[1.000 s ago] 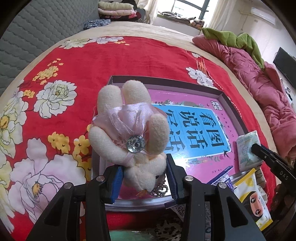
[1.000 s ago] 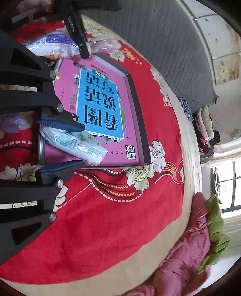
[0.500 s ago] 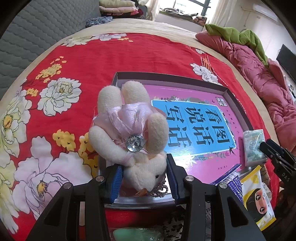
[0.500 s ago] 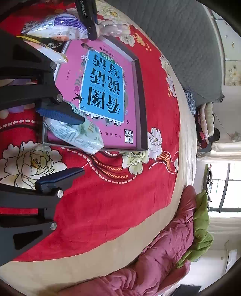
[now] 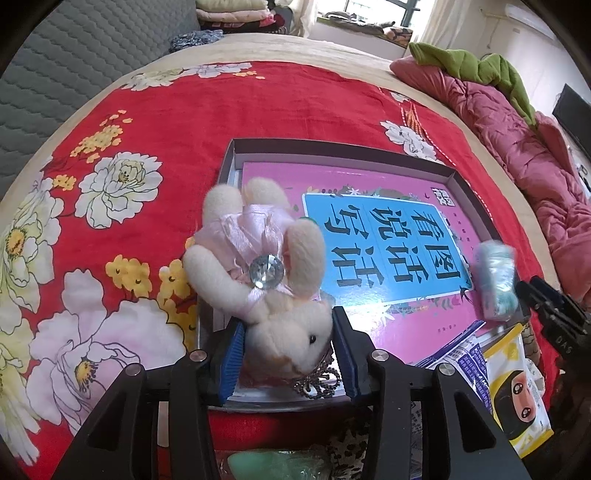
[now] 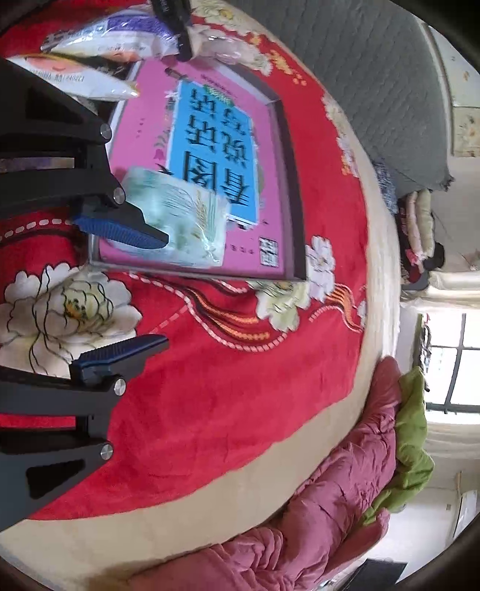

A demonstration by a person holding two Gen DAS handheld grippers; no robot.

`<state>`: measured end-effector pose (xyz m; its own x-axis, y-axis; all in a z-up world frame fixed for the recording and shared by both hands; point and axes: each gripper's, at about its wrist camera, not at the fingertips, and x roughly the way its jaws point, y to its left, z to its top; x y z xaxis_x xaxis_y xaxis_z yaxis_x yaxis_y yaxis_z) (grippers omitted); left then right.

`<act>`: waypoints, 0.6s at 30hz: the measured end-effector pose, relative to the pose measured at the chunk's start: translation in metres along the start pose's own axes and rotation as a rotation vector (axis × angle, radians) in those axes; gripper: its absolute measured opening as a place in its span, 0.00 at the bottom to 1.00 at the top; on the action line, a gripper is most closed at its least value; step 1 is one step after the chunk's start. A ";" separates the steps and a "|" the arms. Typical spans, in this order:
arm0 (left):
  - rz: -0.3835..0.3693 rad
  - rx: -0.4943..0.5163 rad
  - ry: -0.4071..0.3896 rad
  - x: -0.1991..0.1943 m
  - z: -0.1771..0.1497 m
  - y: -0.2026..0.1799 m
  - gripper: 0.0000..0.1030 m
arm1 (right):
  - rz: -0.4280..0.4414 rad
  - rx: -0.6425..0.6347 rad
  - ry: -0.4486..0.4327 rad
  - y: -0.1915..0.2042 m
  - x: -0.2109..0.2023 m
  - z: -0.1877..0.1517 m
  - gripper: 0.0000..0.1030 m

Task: Organize soft objects
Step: 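Release the tissue pack into the pink box while the left tool releases the bunny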

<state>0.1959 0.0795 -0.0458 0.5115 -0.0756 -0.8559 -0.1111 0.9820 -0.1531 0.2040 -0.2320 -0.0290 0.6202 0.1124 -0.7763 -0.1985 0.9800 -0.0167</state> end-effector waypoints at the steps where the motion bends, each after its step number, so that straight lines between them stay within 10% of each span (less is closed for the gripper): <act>1: 0.001 0.002 0.001 0.000 0.000 -0.001 0.45 | -0.004 -0.007 0.005 0.002 0.002 -0.001 0.47; 18: 0.009 0.009 0.008 0.001 0.000 -0.001 0.54 | 0.017 0.001 -0.024 0.004 -0.003 0.000 0.47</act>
<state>0.1969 0.0782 -0.0467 0.5038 -0.0676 -0.8612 -0.1085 0.9841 -0.1407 0.2015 -0.2286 -0.0269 0.6345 0.1331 -0.7614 -0.2085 0.9780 -0.0028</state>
